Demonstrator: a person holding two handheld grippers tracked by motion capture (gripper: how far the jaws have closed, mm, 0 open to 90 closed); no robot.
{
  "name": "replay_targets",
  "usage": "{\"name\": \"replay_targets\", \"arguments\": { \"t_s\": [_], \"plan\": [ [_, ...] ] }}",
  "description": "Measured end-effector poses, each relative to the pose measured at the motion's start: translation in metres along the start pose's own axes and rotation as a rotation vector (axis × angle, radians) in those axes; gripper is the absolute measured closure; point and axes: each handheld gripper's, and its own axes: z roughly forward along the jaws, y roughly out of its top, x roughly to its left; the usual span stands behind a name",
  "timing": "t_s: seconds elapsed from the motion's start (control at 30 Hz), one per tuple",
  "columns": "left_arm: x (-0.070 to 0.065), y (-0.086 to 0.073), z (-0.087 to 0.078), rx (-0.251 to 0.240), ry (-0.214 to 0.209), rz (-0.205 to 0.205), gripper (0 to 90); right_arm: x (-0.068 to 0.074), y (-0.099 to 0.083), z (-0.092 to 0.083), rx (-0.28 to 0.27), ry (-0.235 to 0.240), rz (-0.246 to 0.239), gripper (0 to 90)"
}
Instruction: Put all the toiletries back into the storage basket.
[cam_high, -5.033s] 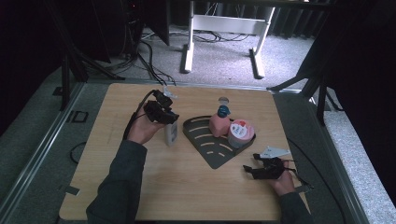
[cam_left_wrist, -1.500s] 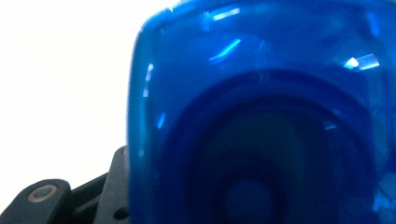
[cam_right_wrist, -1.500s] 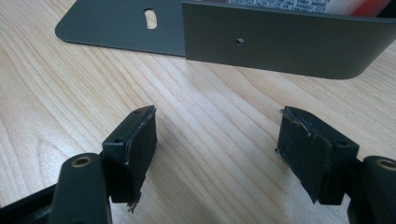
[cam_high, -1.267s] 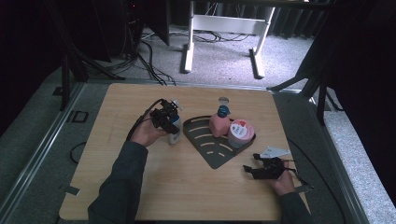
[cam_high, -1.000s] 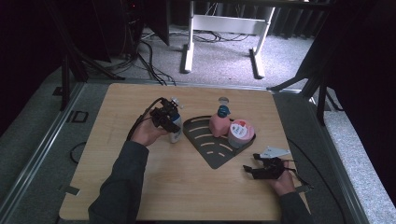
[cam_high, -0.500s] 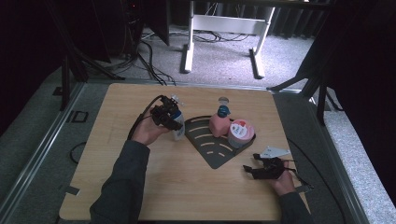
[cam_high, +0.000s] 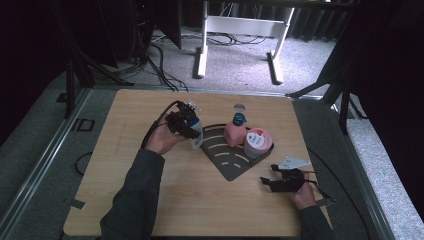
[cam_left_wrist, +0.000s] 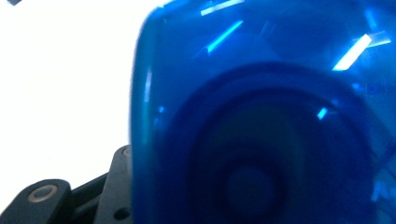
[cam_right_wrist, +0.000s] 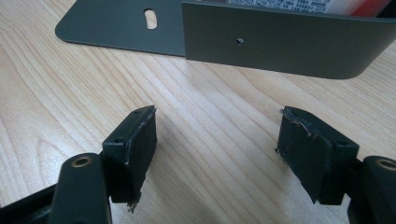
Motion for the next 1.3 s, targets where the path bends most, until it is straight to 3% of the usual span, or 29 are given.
{"name": "replay_targets", "arguments": {
  "t_s": [1.3],
  "plan": [
    [-0.014, 0.019, 0.016, -0.036, -0.020, -0.003, 54.7, 0.000, 0.000, 0.000, 0.001, 0.000, -0.001, 27.8]
  ]
}}
